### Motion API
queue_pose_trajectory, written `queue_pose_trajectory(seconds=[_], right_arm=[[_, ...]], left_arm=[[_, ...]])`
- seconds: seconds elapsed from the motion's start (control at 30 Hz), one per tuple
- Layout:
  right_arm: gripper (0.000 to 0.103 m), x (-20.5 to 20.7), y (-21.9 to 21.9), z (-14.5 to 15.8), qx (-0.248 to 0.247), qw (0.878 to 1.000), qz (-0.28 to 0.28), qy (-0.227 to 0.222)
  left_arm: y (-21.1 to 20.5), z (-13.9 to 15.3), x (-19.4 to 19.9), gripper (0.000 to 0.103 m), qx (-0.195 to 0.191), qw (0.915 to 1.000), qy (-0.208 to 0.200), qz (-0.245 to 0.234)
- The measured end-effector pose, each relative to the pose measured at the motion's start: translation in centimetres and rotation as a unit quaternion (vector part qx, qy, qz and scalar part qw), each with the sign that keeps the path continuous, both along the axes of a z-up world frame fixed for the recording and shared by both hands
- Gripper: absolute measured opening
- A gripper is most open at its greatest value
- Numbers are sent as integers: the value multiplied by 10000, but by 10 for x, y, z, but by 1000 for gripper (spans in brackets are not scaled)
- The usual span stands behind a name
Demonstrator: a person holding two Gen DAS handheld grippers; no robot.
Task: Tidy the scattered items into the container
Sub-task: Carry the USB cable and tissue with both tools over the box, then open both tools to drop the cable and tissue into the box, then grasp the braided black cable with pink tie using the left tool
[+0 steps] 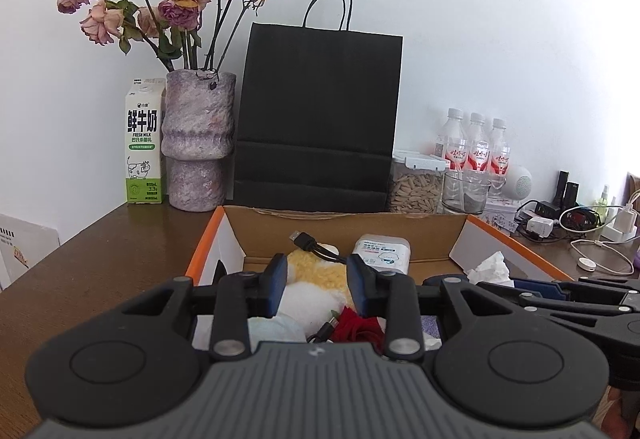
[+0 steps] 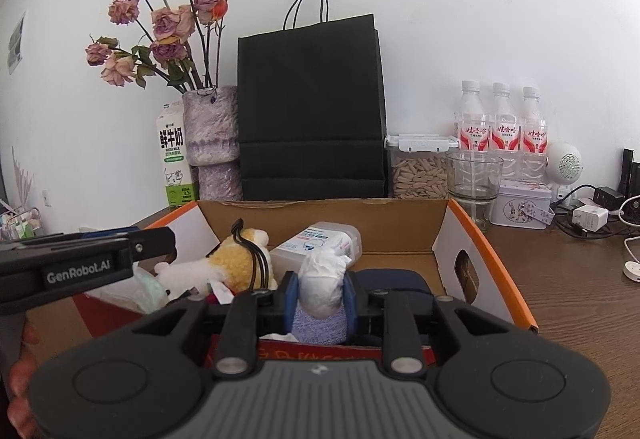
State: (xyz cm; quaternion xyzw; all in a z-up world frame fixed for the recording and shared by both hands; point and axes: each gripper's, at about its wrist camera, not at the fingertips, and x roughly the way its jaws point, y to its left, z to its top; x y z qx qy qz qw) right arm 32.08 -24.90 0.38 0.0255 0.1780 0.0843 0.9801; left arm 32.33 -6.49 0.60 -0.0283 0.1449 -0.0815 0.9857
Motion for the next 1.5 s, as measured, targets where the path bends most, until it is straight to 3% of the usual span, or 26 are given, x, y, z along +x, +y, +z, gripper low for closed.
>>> queue_pose_trajectory(seconds=[0.07, 0.1, 0.13, 0.2, 0.27, 0.5, 1.03, 1.33, 1.5], right_arm=[[75, -2, 0, 0, -33, 10000, -68, -29], [83, -4, 1, 0, -72, 9999, -118, -97], [91, -6, 2, 1, -119, 9997, -158, -171], [94, -9, 3, 3, -178, 9993, -206, -251], [101, -10, 3, 3, -204, 9992, -237, -261], [102, -10, 5, 2, -272, 9989, -290, -254], [103, -23, 1, 6, -228, 9990, -314, -224], [103, -54, -2, 5, -495, 9983, -224, -209], [103, -70, -12, 0, -566, 9982, -217, -40]], left_arm=[[1, 0, -1, 52, 0, 10000, -20, 79], [1, 1, -2, 64, -2, 9999, -51, 121], [1, 2, -4, 82, -9, 9998, -84, 164], [3, 4, -8, 102, -28, 9992, -252, 302], [3, 5, -13, 103, 11, 9979, -469, 449], [-1, 2, -12, 103, 180, 9978, -441, 466], [2, 4, -24, 103, 134, 9978, -371, 530], [8, -1, -58, 103, 90, 9988, -116, 460], [6, -7, -68, 103, 127, 9990, 370, 195]])
